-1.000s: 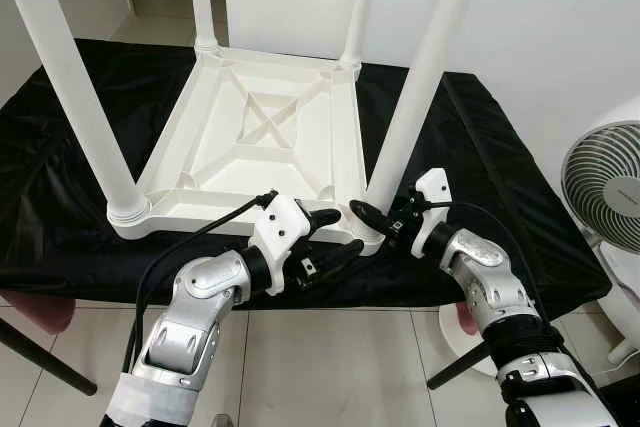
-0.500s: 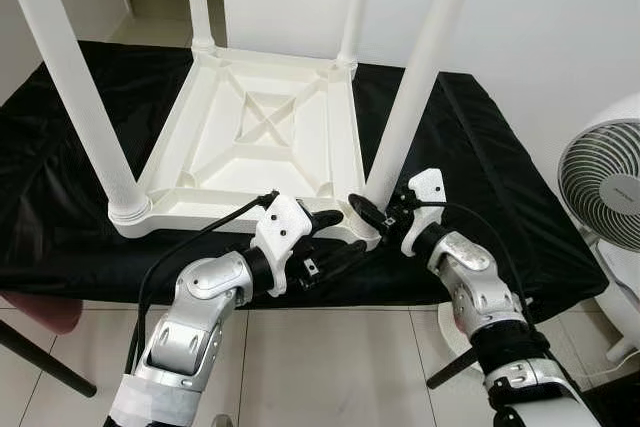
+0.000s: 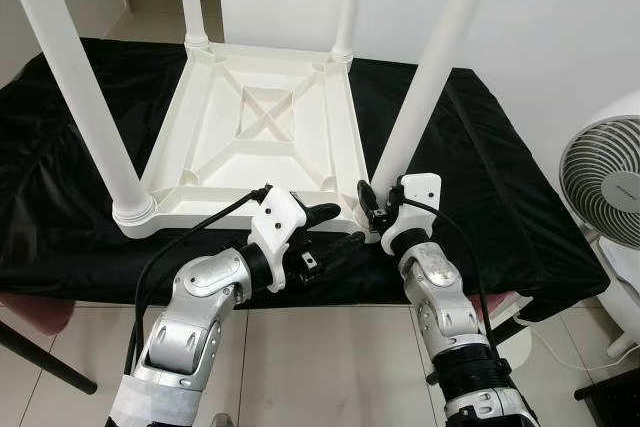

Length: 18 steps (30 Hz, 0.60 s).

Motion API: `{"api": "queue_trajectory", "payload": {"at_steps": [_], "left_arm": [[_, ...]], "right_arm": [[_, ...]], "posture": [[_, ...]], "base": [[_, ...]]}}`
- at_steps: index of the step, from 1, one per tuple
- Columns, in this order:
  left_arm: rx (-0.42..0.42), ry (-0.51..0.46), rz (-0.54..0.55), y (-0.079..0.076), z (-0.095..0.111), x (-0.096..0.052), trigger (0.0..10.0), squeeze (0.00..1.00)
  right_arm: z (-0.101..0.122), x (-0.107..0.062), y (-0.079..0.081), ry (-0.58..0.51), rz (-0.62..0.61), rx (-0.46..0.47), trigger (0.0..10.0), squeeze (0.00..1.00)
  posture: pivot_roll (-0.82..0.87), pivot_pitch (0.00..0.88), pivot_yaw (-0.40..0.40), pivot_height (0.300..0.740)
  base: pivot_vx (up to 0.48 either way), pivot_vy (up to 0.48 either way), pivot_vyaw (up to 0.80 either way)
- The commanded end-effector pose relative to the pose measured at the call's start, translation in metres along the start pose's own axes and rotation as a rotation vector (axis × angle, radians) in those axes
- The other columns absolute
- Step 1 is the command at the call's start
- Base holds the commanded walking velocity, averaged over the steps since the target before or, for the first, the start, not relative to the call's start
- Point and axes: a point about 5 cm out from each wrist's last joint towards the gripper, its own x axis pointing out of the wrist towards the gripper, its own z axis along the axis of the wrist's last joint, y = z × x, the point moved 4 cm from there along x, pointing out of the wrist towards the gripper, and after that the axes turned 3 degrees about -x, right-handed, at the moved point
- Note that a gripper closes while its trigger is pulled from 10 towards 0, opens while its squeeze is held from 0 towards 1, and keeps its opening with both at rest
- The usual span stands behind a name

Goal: Building children table

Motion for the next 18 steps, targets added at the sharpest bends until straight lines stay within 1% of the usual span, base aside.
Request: {"api": "queue_trajectory", "payload": {"at_steps": [1, 3, 9, 10, 14, 15, 18], "left_arm": [[-0.014, 0.001, 0.111, 0.009, -0.002, 0.001, 10.0, 0.00], [-0.017, -0.003, 0.107, 0.009, -0.002, 0.004, 10.0, 0.00], [-0.019, -0.003, 0.107, 0.009, -0.001, 0.004, 10.0, 0.00], [-0.015, -0.003, 0.112, 0.010, -0.001, 0.004, 10.0, 0.00], [-0.012, -0.001, 0.114, 0.011, -0.001, 0.004, 10.0, 0.00], [-0.015, -0.004, 0.116, 0.011, -0.001, 0.004, 10.0, 0.00], [-0.017, -0.004, 0.118, 0.012, 0.000, 0.004, 10.0, 0.00]], "right_arm": [[-0.010, -0.009, -0.017, 0.034, -0.144, -0.009, 0.0, 0.00], [-0.005, -0.013, -0.019, 0.014, -0.214, -0.022, 0.0, 0.00], [-0.004, -0.013, -0.015, 0.008, -0.195, -0.019, 0.0, 0.00], [0.002, -0.010, -0.012, -0.021, -0.154, -0.008, 10.0, 0.00], [0.007, -0.008, -0.010, -0.048, -0.118, -0.003, 10.0, 0.00], [0.009, -0.007, -0.011, -0.053, -0.088, 0.003, 10.0, 1.00], [0.011, -0.006, -0.013, -0.059, -0.072, -0.002, 10.0, 1.00]], "posture": [[0.10, 0.062, -0.057, 0.740], [0.09, 0.056, -0.056, 0.740], [0.10, 0.054, -0.057, 0.740], [0.09, 0.050, -0.058, 0.740], [0.10, 0.049, -0.061, 0.740], [0.09, 0.050, -0.063, 0.740], [0.10, 0.047, -0.066, 0.740]], "base": [[0.000, 0.000, 0.00], [0.000, 0.000, 0.00], [0.000, 0.000, 0.00], [0.000, 0.000, 0.00], [0.000, 0.000, 0.00], [0.000, 0.000, 0.00], [0.000, 0.000, 0.00]]}}
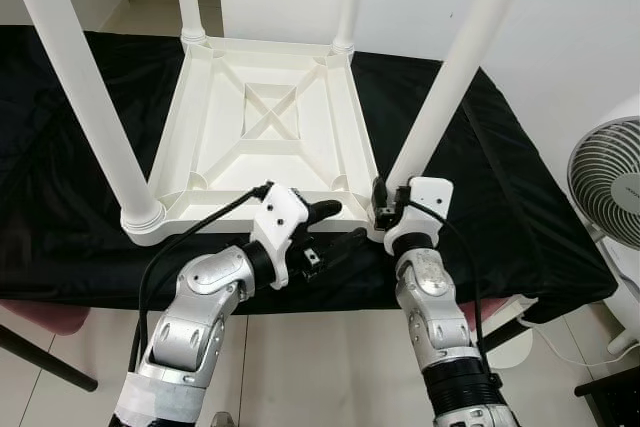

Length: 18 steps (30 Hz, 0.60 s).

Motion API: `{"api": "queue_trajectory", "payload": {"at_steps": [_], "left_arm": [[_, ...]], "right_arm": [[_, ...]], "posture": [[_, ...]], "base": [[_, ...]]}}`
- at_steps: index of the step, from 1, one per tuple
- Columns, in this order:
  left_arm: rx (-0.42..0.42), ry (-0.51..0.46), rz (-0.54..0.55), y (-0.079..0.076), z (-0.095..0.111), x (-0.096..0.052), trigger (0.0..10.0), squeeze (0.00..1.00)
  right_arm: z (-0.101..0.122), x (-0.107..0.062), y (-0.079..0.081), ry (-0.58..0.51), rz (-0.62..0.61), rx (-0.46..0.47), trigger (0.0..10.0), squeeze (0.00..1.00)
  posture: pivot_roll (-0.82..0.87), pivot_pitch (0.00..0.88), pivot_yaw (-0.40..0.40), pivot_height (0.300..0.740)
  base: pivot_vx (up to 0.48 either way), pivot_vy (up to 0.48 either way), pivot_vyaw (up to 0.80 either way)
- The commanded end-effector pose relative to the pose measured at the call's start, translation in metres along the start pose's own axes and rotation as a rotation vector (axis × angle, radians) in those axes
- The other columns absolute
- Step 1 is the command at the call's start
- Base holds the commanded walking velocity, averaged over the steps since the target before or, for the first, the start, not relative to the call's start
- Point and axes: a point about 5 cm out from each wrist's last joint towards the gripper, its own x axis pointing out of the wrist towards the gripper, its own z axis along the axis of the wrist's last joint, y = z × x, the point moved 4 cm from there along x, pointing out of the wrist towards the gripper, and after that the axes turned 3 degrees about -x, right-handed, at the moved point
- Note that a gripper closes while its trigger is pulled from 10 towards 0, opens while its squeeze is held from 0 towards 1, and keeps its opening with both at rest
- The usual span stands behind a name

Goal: Building children table

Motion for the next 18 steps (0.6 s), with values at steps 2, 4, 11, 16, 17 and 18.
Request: {"api": "queue_trajectory", "payload": {"at_steps": [2, 4, 11, 16, 17, 18], "left_arm": [[-0.012, 0.002, 0.120, 0.012, -0.002, 0.001, 10.0, 0.00], [-0.011, 0.002, 0.121, 0.012, -0.001, 0.001, 10.0, 0.00], [-0.006, 0.006, 0.117, 0.011, -0.002, 0.001, 10.0, 0.00], [-0.003, 0.038, 0.096, 0.005, -0.010, -0.002, 10.0, 0.00], [-0.004, 0.048, 0.092, 0.003, -0.013, -0.003, 10.0, 0.00], [-0.004, 0.053, 0.090, 0.003, -0.014, -0.004, 10.0, 0.00]], "right_arm": [[0.004, 0.002, -0.004, -0.018, 0.039, 0.015, 10.0, 1.00], [0.006, 0.003, -0.005, -0.023, 0.074, 0.010, 10.0, 1.00], [0.005, 0.004, -0.003, -0.008, 0.214, -0.004, 10.0, 1.00], [0.004, 0.001, -0.002, 0.041, 0.510, -0.001, 10.0, 0.00], [0.003, 0.000, -0.002, 0.052, 0.568, -0.002, 10.0, 0.00], [0.003, -0.001, -0.002, 0.057, 0.599, -0.003, 10.0, 0.00]], "posture": [[0.10, 0.047, -0.068, 0.740], [0.10, 0.046, -0.069, 0.740], [0.11, 0.047, -0.073, 0.740], [0.12, 0.052, -0.071, 0.740], [0.12, 0.055, -0.068, 0.740], [0.12, 0.055, -0.068, 0.740]], "base": [[0.000, 0.000, 0.00], [0.000, 0.000, 0.00], [0.000, 0.000, 0.00], [0.000, 0.000, 0.00], [0.000, 0.000, 0.00], [0.000, 0.000, 0.00]]}}
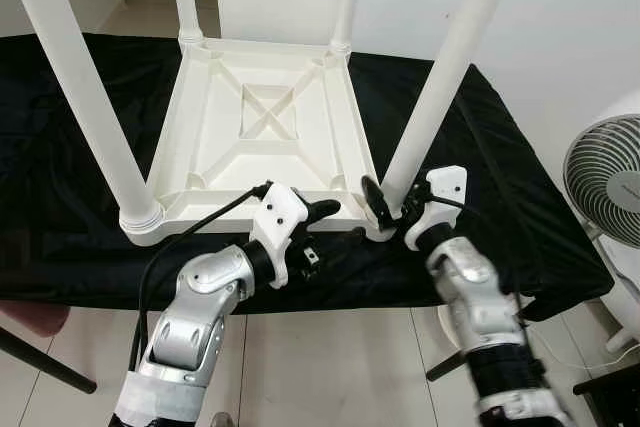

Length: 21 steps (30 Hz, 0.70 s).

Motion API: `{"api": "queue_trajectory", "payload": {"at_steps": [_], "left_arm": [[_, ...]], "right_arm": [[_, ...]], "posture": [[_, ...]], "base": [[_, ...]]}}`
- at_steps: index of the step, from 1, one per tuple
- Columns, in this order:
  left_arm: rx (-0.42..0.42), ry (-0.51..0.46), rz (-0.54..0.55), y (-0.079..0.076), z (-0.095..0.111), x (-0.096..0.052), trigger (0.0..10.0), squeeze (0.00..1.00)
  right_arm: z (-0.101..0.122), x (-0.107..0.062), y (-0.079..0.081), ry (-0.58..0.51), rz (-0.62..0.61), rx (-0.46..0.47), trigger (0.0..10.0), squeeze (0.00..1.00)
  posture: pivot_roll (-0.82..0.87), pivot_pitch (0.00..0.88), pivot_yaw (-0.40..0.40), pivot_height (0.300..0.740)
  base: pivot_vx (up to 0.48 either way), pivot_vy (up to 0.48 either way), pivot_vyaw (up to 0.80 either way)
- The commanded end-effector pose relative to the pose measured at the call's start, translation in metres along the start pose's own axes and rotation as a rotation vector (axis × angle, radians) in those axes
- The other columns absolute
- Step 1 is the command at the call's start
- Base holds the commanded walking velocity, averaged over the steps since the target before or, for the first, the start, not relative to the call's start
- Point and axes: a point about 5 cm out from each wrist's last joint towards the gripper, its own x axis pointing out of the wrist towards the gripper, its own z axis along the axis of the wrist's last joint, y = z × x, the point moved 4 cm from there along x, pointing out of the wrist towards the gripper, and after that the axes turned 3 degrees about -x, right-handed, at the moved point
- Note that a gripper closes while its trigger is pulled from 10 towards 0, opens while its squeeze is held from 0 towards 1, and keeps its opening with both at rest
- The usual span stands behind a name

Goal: Building children table

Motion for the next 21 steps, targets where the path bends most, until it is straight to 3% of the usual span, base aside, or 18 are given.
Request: {"api": "queue_trajectory", "payload": {"at_steps": [1, 11, 12, 13, 14, 15, 16, 21], "left_arm": [[0.006, 0.026, 0.084, 0.004, -0.007, -0.001, 10.0, 0.00], [0.007, 0.054, 0.071, 0.000, -0.014, -0.001, 10.0, 0.00], [0.006, 0.054, 0.071, 0.000, -0.014, -0.001, 10.0, 0.00], [0.006, 0.054, 0.071, 0.000, -0.014, -0.001, 10.0, 0.00], [0.005, 0.053, 0.071, 0.000, -0.013, -0.001, 10.0, 0.00], [0.005, 0.053, 0.071, 0.000, -0.013, -0.001, 10.0, 0.00], [0.003, 0.050, 0.071, -0.001, -0.013, -0.001, 10.0, 0.00], [-0.001, 0.047, 0.068, -0.003, -0.012, -0.001, 10.0, 0.00]], "right_arm": [[-0.009, 0.000, 0.007, 0.041, 0.110, 0.031, 10.0, 0.00], [-0.014, 0.006, 0.003, 0.088, 0.230, -0.010, 10.0, 0.00], [-0.013, 0.007, 0.001, 0.087, 0.239, -0.016, 7.9, 0.00], [-0.013, 0.007, 0.001, 0.087, 0.239, -0.016, 7.9, 0.00], [-0.012, 0.008, -0.001, 0.089, 0.252, -0.020, 4.0, 0.00], [-0.012, 0.008, -0.001, 0.089, 0.252, -0.020, 4.0, 0.00], [-0.013, 0.007, -0.004, 0.101, 0.265, -0.027, 0.0, 0.00], [-0.017, 0.004, -0.005, 0.120, 0.292, -0.029, 0.0, 0.00]], "posture": [[0.13, 0.057, -0.067, 0.740], [0.13, 0.059, -0.063, 0.740], [0.13, 0.058, -0.065, 0.740], [0.13, 0.058, -0.065, 0.740], [0.13, 0.058, -0.064, 0.740], [0.13, 0.058, -0.064, 0.740], [0.13, 0.058, -0.065, 0.740], [0.13, 0.054, -0.062, 0.740]], "base": [[0.000, 0.000, 0.00], [0.000, 0.000, 0.00], [0.000, 0.000, 0.00], [0.000, 0.000, 0.00], [0.000, 0.000, 0.00], [0.000, 0.000, 0.00], [0.000, 0.000, 0.00], [0.000, 0.000, 0.00]]}}
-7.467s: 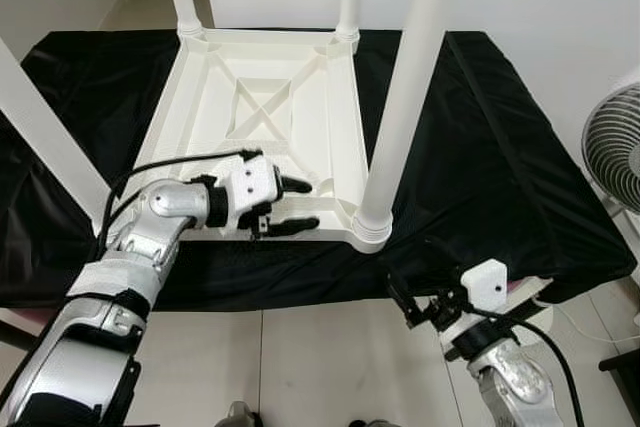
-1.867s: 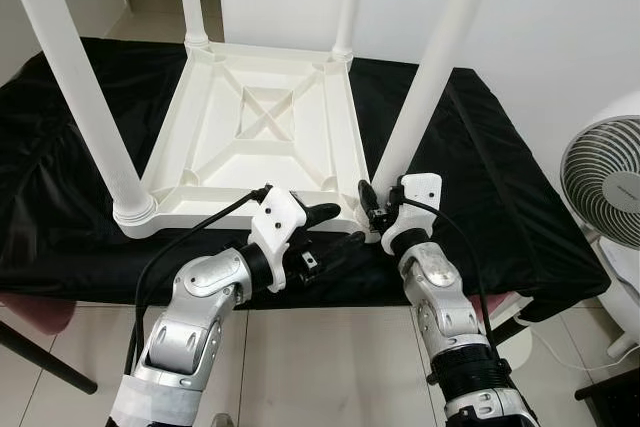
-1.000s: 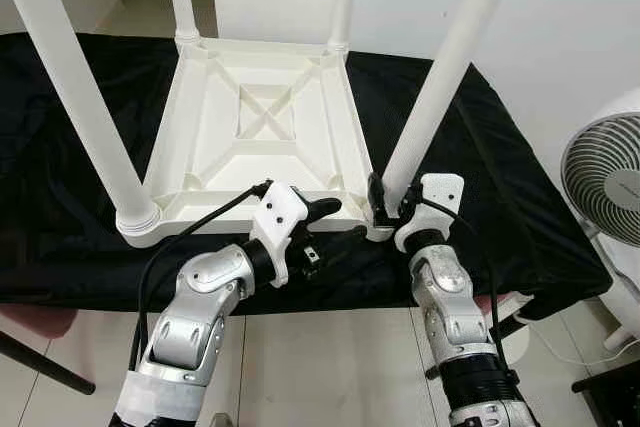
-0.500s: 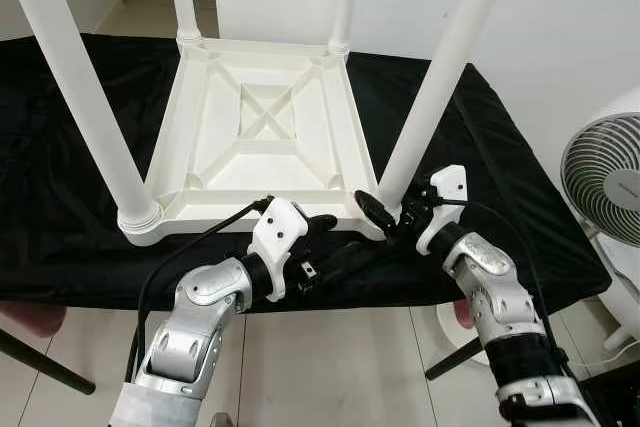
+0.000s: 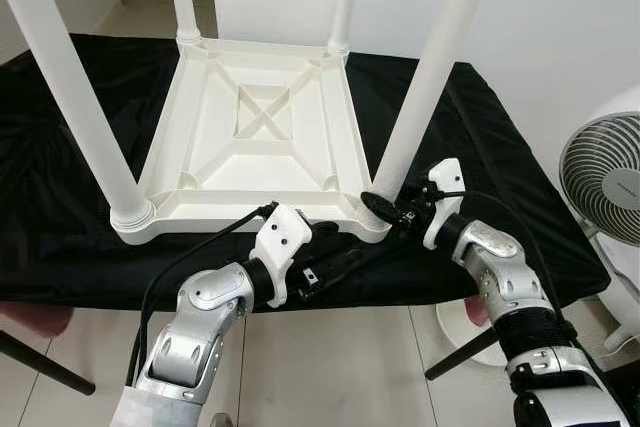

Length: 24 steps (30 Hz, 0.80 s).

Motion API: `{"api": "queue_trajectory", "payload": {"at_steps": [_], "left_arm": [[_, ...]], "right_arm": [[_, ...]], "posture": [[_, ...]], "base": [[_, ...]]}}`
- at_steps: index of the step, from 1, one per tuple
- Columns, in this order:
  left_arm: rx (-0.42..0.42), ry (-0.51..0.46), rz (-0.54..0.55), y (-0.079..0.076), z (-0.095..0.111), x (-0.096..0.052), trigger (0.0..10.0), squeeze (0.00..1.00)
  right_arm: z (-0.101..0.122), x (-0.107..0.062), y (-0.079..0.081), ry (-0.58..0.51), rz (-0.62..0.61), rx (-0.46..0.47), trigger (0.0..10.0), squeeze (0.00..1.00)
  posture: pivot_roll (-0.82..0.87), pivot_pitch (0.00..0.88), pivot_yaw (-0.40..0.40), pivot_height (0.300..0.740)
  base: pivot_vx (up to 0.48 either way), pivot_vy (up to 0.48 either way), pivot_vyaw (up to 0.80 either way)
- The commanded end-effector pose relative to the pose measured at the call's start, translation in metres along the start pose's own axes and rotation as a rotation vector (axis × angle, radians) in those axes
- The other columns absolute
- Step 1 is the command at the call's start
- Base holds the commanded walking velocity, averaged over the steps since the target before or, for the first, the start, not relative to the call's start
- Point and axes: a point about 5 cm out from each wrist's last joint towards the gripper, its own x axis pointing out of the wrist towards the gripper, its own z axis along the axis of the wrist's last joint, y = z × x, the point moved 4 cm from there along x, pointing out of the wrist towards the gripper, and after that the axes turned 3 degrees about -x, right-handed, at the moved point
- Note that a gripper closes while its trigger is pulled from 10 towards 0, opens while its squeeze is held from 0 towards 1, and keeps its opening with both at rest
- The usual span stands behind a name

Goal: Building children table

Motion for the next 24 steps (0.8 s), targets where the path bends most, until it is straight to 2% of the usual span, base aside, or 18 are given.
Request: {"api": "queue_trajectory", "payload": {"at_steps": [1, 5, 7, 11, 13, 15, 16, 18, 19, 24], "left_arm": [[-0.009, 0.001, 0.082, 0.004, 0.000, 0.000, 10.0, 0.00], [-0.009, 0.000, 0.080, 0.004, 0.000, 0.001, 10.0, 0.00], [-0.012, -0.003, 0.073, 0.002, 0.000, 0.002, 10.0, 0.00], [-0.012, -0.003, 0.071, 0.002, 0.000, 0.003, 10.0, 0.00], [-0.015, -0.004, 0.070, 0.002, 0.000, 0.002, 10.0, 0.00], [-0.015, -0.004, 0.070, 0.002, 0.000, 0.002, 10.0, 0.00], [-0.015, -0.003, 0.072, 0.002, 0.000, 0.002, 10.0, 0.00], [-0.015, -0.003, 0.072, 0.002, 0.000, 0.002, 10.0, 0.00], [-0.015, -0.003, 0.072, 0.002, 0.000, 0.002, 10.0, 0.00], [-0.024, -0.012, 0.075, 0.002, 0.001, 0.003, 10.0, 0.00]], "right_arm": [[-0.008, -0.002, 0.004, 0.025, 0.032, 0.005, 0.0, 0.00], [-0.009, -0.003, 0.005, 0.016, 0.019, 0.015, 0.0, 0.00], [-0.011, -0.004, 0.003, -0.005, -0.050, 0.027, 0.0, 0.00], [-0.012, -0.004, 0.002, -0.006, -0.064, 0.028, 0.0, 0.00], [-0.016, -0.004, 0.003, -0.010, -0.136, 0.033, 0.0, 0.00], [-0.016, -0.004, 0.003, -0.010, -0.136, 0.033, 0.0, 0.00], [-0.019, -0.004, 0.006, -0.011, -0.202, 0.053, 0.0, 0.00], [-0.019, -0.004, 0.006, -0.011, -0.202, 0.053, 0.0, 0.00], [-0.020, -0.004, 0.010, -0.030, -0.255, 0.085, 0.0, 0.00], [-0.023, -0.004, 0.018, -0.035, -0.334, 0.116, 0.0, 0.00]], "posture": [[0.13, 0.054, -0.062, 0.740], [0.13, 0.052, -0.059, 0.740], [0.13, 0.049, -0.057, 0.740], [0.13, 0.049, -0.057, 0.740], [0.13, 0.047, -0.062, 0.740], [0.13, 0.047, -0.062, 0.740], [0.13, 0.048, -0.064, 0.740], [0.13, 0.048, -0.064, 0.740], [0.13, 0.048, -0.064, 0.740], [0.13, 0.052, -0.066, 0.740]], "base": [[0.000, 0.000, 0.00], [0.000, 0.000, 0.00], [0.000, 0.000, 0.00], [0.000, 0.000, 0.00], [0.000, 0.000, 0.00], [0.000, 0.000, 0.00], [0.000, 0.000, 0.00], [0.000, 0.000, 0.00], [0.000, 0.000, 0.00], [0.000, 0.000, 0.00]]}}
